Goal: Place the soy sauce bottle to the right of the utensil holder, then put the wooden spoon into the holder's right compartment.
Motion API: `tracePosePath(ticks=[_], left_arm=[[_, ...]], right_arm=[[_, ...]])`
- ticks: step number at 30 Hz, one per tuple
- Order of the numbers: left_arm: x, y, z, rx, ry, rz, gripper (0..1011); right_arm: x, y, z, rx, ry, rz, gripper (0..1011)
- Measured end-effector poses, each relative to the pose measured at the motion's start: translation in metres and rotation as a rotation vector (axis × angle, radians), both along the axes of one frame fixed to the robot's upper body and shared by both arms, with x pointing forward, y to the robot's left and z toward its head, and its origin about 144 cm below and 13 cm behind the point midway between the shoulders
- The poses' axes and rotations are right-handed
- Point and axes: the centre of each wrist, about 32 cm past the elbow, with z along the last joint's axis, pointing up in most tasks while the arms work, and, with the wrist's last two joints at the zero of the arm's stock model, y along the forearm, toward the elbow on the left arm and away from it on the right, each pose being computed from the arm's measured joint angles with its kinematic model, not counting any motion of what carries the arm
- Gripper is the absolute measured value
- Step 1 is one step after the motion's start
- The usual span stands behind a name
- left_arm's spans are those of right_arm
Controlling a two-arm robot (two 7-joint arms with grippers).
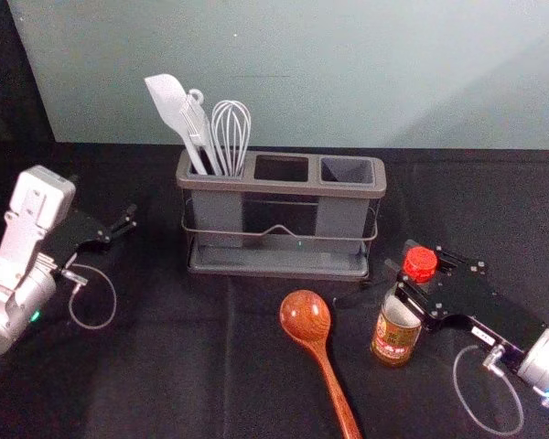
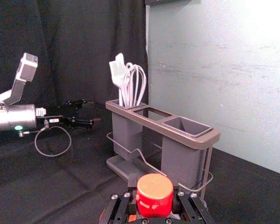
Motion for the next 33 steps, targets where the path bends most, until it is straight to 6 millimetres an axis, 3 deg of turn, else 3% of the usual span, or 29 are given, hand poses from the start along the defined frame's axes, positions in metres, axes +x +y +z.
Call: tracePosePath(ticks=[19,33], left_arm=[[0.000,0.000,0.000,0.000,0.000,0.000,1005],[0.000,0.000,0.000,0.000,0.000,0.000,1005]], right_arm=[[0.001,0.000,0.001,-0.003,-0.002,0.001,383],[0.019,-0.009,0.021,-0.044,-0.027,-0.016,383]])
